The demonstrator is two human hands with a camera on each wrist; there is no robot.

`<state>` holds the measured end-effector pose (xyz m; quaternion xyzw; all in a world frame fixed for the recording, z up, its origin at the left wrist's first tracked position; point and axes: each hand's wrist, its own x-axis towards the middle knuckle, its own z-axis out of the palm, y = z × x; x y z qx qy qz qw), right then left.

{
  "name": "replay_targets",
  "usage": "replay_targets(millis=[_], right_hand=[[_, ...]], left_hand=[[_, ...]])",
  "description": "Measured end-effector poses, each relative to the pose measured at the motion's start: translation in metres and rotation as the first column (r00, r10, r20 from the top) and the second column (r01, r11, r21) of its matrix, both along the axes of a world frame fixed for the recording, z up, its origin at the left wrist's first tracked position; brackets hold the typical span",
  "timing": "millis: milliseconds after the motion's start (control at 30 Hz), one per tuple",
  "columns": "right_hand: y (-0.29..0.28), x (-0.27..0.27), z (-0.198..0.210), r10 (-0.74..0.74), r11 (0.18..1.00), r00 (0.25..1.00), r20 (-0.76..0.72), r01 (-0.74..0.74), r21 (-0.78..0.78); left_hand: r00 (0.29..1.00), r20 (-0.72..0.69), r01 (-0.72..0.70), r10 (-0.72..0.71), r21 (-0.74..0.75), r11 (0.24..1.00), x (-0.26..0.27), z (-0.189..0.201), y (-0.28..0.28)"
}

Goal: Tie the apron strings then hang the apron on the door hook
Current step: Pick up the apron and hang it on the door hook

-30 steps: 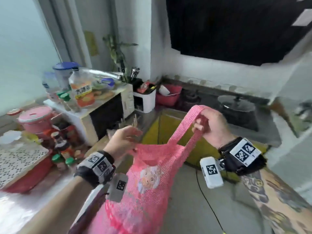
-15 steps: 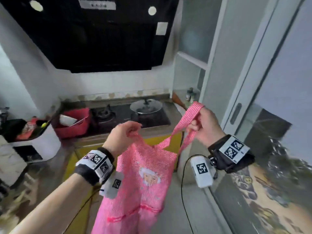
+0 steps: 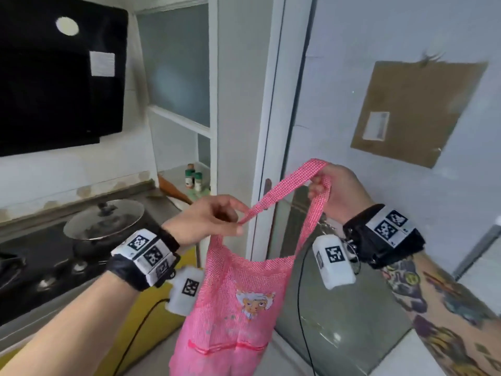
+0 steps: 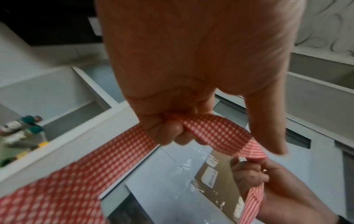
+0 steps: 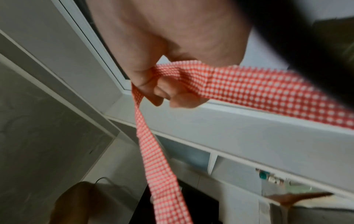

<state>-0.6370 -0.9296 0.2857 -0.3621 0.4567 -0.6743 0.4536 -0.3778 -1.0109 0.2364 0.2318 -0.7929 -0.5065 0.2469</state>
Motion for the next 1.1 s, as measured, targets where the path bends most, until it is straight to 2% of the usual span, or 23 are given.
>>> replay_targets(millis=[67,133,167,200,267,333,467,567,633,866,933,1000,1100], right_hand=[[0.002,-0.019,0.005,-0.073,0.997,0.996,0.044,0.072,0.030],[0.005,-0.037,0.010,-0.132,0.991,0.991,0.015,0.131,0.039],[0.008,-0.048,0.012,-0.161,0.986,0.987,-0.009,0.161,0.035],[0.010,-0.057,0.014,-0.181,0.983,0.983,-0.036,0.182,0.036],[0.015,-0.081,0.017,-0.215,0.975,0.973,-0.082,0.218,0.035],[0.020,-0.105,0.019,-0.218,0.975,0.969,-0.114,0.222,0.019],[0.033,-0.143,0.027,-0.210,0.977,0.967,-0.147,0.200,-0.080],[0.036,-0.165,0.040,-0.266,0.956,0.954,-0.141,0.241,-0.169],[0.035,-0.182,0.050,-0.321,0.934,0.937,-0.138,0.290,-0.208],[0.019,-0.226,0.071,-0.422,0.889,0.895,-0.146,0.377,-0.258],[0.012,-0.234,0.083,-0.465,0.869,0.868,-0.175,0.410,-0.276],[0.002,-0.242,0.103,-0.547,0.824,0.810,-0.211,0.478,-0.304],[-0.015,-0.252,0.140,-0.693,0.719,0.649,-0.314,0.594,-0.360]], left_hand=[[0.981,0.127,0.151,-0.144,-0.055,0.987,-0.027,0.008,-0.008],[0.963,0.241,0.172,-0.124,-0.192,0.966,-0.054,0.019,-0.009],[0.972,0.226,0.126,-0.064,-0.270,0.955,-0.070,0.023,-0.012],[0.988,0.153,0.023,0.022,-0.286,0.958,-0.082,0.026,-0.016],[0.984,-0.065,-0.171,0.163,-0.151,0.974,-0.110,0.036,-0.027],[0.953,-0.201,-0.240,0.228,-0.036,0.970,-0.137,0.046,-0.038],[0.951,-0.259,-0.177,0.168,-0.009,0.984,-0.193,0.071,-0.050],[0.932,-0.348,-0.059,0.098,0.120,0.991,-0.230,0.089,-0.053],[0.923,-0.378,-0.024,0.071,0.128,0.992,-0.257,0.101,-0.054],[0.908,-0.399,-0.137,0.126,0.000,0.991,-0.327,0.124,-0.070],[0.894,-0.427,-0.161,0.139,-0.017,0.987,-0.340,0.134,-0.076],[0.886,-0.447,-0.166,0.127,-0.049,0.985,-0.353,0.153,-0.083],[0.874,-0.477,-0.171,0.098,-0.112,0.979,-0.376,0.184,-0.093]])
